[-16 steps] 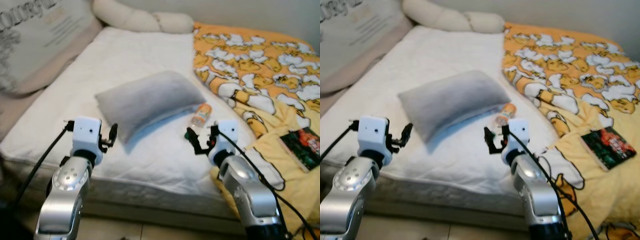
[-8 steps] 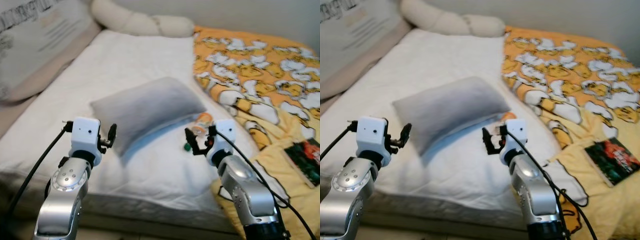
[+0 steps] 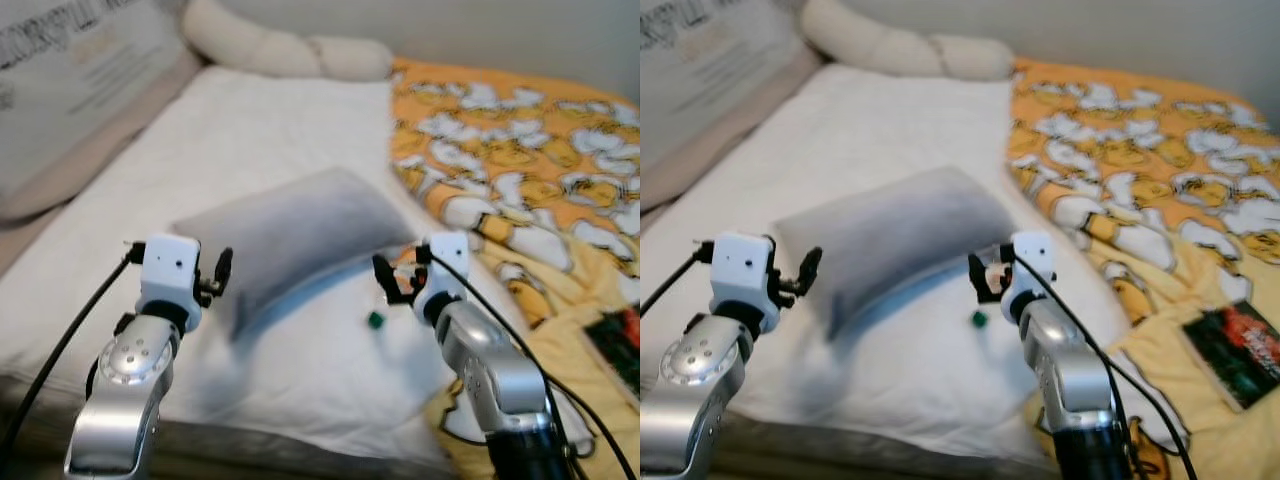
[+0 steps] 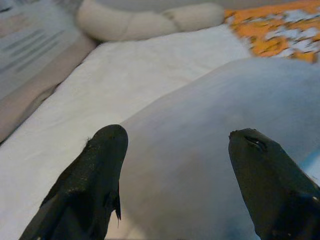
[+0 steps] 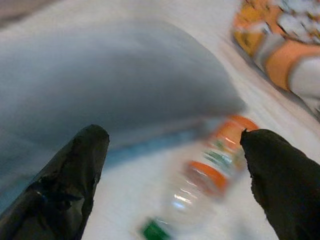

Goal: Clean up the room

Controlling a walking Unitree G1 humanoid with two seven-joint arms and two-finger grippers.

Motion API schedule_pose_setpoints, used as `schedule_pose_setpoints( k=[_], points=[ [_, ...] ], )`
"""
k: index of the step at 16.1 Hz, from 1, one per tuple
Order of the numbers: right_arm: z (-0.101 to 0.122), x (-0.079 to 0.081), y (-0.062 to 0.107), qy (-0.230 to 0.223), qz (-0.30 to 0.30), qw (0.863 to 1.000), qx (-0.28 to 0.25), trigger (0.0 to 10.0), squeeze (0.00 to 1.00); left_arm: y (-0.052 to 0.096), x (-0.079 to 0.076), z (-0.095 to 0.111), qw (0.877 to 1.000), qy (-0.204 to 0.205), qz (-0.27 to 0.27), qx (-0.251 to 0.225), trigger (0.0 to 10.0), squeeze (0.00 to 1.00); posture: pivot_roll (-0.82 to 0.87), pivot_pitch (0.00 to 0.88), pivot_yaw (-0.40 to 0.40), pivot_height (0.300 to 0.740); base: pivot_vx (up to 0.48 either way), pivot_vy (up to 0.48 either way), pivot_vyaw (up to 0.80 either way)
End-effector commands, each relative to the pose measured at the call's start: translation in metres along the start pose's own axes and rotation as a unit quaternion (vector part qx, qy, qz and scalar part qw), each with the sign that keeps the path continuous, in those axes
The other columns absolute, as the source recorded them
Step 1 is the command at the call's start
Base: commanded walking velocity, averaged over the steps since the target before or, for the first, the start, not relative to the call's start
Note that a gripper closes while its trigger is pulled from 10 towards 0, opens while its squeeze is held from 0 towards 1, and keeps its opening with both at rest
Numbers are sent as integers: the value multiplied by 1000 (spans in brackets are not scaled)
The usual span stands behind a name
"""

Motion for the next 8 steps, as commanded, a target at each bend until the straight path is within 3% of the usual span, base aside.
schedule_pose_setpoints(
  k=[1,4,8],
  points=[
    [-3,-4,-4,2,-12,999,33,10000,0,2,-6,4,1000,-8,-21,-10,10000,0,96,0,-25,740,0,0,0],
    [-5,-8,-21,-20,-54,994,97,10000,0,5,-9,7,998,-24,-62,-16,10000,0,106,0,-28,740,0,0,0],
    [2,-8,-44,-30,-80,986,141,10000,0,-1,-8,12,994,-23,-102,-12,10000,0,102,0,-19,740,0,0,0]
  ],
)
Point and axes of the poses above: a point about 5 cm out from each wrist's last joint towards the gripper, its own y axis pointing back from the gripper into the wrist, its own z axis along the axis of the wrist's last joint, x = y × z, the point moved 2 cm from there along -y, pointing out of the wrist towards the gripper, and after that the axes turned 9 degrees about -y, right-handed, at the moved point
